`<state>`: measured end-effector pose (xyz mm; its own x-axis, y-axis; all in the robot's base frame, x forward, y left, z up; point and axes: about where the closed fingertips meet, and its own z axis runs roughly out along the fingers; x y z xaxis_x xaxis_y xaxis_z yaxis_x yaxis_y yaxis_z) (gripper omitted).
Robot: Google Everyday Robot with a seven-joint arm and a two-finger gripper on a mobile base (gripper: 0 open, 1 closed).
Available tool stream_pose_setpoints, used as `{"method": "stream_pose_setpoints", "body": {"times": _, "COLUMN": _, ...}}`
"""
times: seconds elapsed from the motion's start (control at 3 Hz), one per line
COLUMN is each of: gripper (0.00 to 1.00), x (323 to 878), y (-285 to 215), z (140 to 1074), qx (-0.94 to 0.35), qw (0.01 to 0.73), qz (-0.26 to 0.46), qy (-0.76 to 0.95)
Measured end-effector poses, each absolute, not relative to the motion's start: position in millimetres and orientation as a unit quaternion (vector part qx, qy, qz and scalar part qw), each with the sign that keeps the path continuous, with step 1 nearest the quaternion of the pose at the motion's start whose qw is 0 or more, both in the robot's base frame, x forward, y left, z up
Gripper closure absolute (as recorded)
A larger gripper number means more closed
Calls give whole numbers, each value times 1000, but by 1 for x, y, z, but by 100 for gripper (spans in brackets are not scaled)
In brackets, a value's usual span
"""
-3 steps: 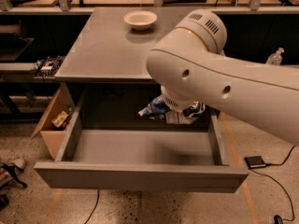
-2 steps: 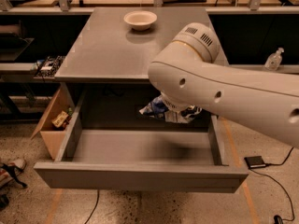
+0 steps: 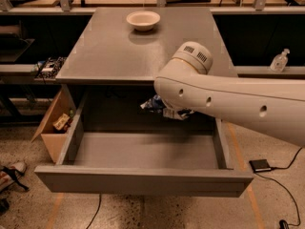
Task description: Place blue chip bag into top drawer
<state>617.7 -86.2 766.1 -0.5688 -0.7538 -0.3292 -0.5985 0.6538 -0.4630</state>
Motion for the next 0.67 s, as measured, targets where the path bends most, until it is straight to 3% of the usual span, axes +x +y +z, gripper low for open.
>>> {"method": "stream_pose_setpoints", "body": {"times": 0.33, "gripper": 82, "x": 618, "y": -86, "z": 765, "qx": -387, "qw": 257, "qz": -151, "qy": 873}}
{"method": "stream_pose_setpoints", "body": {"times": 0.67, "gripper": 58, "x": 618, "y": -85, "z": 765, "qx": -387, "qw": 257, "qz": -151, "qy": 873}}
